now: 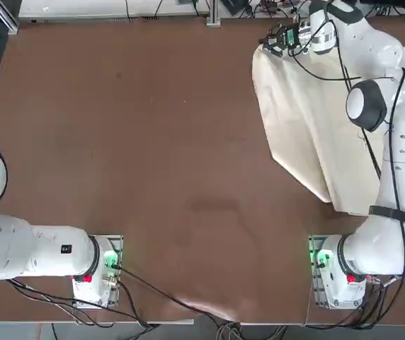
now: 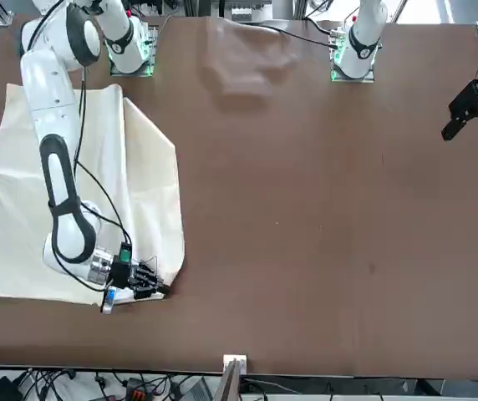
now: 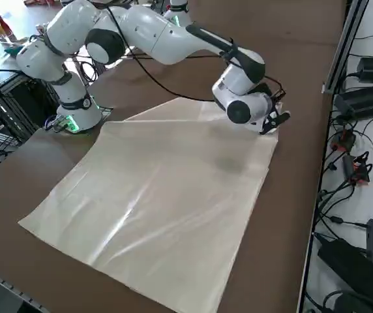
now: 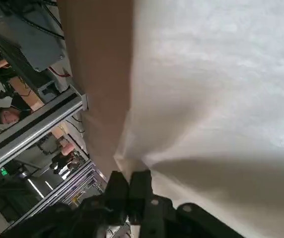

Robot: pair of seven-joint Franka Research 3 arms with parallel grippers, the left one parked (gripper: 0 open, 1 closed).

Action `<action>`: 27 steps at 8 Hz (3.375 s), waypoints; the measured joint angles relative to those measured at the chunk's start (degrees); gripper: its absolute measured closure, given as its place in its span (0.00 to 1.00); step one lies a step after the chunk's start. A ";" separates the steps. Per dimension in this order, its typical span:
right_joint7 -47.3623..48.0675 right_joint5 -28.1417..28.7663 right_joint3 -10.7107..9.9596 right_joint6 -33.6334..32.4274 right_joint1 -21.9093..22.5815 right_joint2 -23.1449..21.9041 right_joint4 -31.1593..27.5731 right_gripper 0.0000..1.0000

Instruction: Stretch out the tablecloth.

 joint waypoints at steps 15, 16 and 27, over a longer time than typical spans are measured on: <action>0.34 3.55 -0.11 2.88 1.60 2.02 2.26 0.16; 1.56 3.55 -0.12 2.81 1.62 1.97 2.64 0.11; -4.99 -41.83 -1.11 -1.12 2.08 -31.64 -36.57 0.00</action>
